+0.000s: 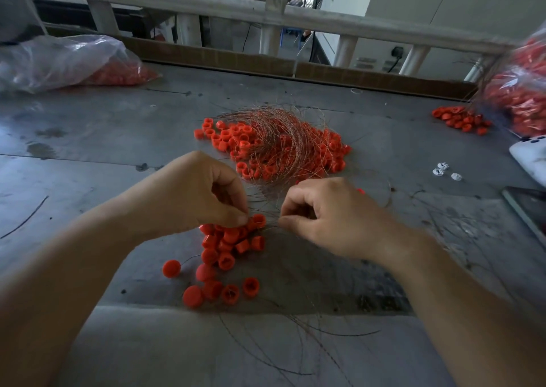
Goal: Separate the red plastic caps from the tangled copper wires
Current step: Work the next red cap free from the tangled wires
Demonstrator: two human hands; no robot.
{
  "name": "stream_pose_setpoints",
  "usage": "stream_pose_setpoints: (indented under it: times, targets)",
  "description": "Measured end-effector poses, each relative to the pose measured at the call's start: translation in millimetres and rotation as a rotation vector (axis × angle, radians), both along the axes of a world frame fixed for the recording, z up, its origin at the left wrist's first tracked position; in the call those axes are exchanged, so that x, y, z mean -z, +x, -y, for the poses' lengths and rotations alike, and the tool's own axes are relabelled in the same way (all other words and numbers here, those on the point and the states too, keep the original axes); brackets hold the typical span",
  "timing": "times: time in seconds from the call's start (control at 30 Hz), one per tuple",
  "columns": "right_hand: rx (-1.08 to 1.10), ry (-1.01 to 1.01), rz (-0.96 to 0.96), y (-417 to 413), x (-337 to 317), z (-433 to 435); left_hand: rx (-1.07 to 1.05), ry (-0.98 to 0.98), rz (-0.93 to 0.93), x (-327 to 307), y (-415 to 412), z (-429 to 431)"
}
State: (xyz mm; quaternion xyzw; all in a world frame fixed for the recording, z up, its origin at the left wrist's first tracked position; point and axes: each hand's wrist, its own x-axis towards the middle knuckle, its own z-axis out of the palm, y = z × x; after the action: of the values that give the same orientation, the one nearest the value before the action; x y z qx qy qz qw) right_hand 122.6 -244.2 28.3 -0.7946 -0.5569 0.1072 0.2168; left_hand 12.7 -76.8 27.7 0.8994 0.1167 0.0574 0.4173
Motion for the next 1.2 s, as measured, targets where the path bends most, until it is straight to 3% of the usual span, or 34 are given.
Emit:
stream_pose_setpoints:
  times: [0.17,0.37,0.8,1.2]
  targets:
    - [-0.008,-0.024,0.030,2,1,0,-0.149,-0.007,0.139,3,3,-3]
    - [0.029,0.043,0.036,5,0,3,-0.383,0.376,0.155,26,16,-23]
    - [0.150,0.124,0.073,9,-2,3,-0.217,0.489,-0.010,45,32,-34]
    - [0.350,0.333,0.107,26,-9,9,-0.302,0.552,0.118,34,26,-27]
